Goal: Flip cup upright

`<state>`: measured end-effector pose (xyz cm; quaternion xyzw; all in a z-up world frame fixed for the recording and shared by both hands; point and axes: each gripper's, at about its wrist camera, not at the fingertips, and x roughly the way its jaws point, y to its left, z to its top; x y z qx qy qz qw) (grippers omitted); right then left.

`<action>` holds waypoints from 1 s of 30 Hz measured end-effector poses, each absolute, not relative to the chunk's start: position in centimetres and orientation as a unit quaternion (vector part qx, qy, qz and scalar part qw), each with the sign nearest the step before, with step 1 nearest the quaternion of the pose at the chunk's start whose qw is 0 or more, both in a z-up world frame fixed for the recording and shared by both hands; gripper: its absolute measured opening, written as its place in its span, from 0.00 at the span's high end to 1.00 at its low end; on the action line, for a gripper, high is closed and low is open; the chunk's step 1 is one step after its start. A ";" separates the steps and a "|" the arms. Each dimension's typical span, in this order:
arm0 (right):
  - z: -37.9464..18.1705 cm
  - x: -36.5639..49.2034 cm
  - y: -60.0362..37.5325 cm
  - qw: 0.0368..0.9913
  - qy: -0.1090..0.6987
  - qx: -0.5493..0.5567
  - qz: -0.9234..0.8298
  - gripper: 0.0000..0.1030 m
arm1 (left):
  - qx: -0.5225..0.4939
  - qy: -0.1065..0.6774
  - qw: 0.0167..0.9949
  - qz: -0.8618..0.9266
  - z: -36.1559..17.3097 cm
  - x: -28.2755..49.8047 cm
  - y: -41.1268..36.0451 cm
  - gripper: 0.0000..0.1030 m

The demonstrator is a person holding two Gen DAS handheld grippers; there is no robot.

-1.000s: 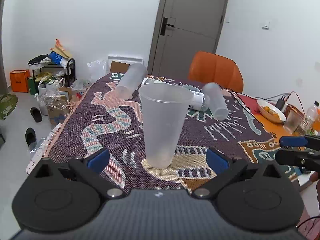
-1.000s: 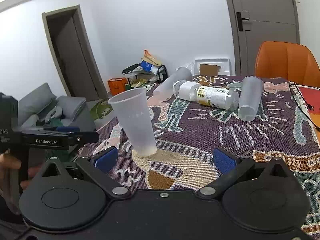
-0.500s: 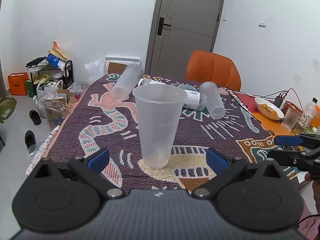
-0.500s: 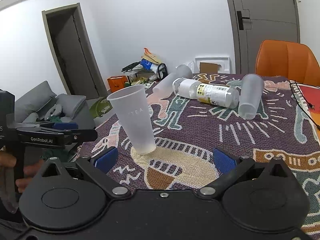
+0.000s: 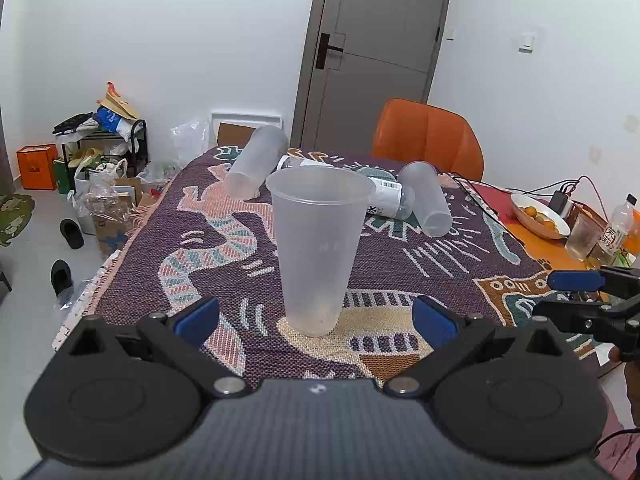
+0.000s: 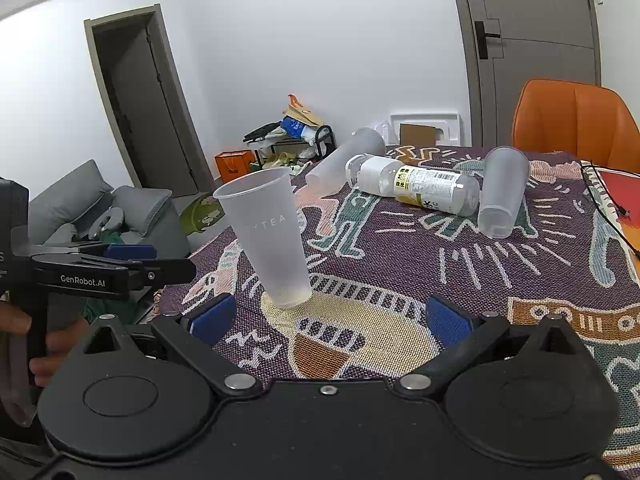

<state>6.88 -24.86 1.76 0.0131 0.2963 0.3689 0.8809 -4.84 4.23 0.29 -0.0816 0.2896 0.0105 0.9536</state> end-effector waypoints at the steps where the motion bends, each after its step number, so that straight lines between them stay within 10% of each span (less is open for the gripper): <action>1: 1.8 6.9 -24.9 0.881 0.296 0.013 0.369 0.00 | -0.081 0.289 0.954 0.010 0.3 -4.9 4.2 0.01; 30: 1.7 6.7 -24.8 0.883 0.292 0.007 0.367 0.00 | -0.075 0.282 0.956 0.011 0.7 -5.5 3.9 0.01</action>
